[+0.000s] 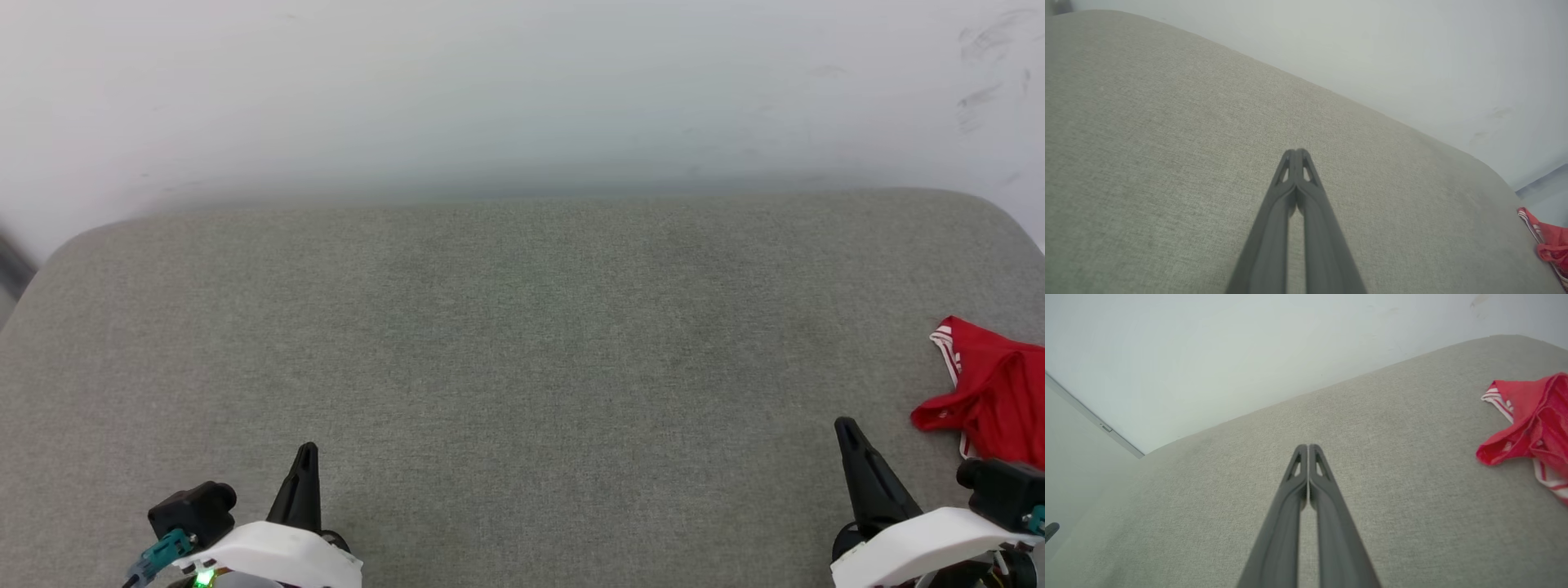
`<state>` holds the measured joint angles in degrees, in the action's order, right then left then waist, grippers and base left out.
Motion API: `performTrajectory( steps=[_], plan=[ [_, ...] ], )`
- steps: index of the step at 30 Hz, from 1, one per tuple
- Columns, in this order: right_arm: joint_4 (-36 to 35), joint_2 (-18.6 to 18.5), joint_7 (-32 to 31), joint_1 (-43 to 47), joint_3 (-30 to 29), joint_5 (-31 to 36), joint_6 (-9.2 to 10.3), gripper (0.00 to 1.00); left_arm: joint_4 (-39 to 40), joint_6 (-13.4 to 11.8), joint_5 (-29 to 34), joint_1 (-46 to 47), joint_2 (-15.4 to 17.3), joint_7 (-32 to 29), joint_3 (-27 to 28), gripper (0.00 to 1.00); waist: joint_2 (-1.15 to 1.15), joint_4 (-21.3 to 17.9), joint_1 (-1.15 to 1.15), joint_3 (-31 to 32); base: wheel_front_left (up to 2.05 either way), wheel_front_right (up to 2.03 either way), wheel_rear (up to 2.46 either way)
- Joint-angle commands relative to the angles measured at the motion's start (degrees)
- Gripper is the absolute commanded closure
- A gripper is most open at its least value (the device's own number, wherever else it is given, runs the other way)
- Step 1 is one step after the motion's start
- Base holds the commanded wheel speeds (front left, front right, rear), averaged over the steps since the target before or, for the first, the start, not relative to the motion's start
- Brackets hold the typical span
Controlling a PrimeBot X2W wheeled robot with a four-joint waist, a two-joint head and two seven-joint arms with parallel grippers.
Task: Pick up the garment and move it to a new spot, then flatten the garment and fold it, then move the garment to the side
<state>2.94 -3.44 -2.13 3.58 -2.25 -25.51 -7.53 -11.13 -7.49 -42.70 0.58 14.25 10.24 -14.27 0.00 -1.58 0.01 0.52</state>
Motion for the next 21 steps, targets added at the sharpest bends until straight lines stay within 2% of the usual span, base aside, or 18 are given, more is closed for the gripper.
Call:
performTrajectory(
  steps=[1,21],
  plan=[
    [-0.4,0.1,-0.2,-1.8,-0.2,-2.3,0.01,1.00,0.5,0.6,-1.7,1.8,0.0,-0.4,1.1,1.00,0.00,0.0,0.00,0.0,0.00,0.00,0.00],
    [2.7,0.2,-1.3,-4.2,-1.4,-19.9,0.02,1.00,-0.4,4.6,-15.1,3.1,-2.9,-4.6,6.2,1.00,0.00,0.3,0.00,-0.1,0.00,0.00,0.00]
  ],
)
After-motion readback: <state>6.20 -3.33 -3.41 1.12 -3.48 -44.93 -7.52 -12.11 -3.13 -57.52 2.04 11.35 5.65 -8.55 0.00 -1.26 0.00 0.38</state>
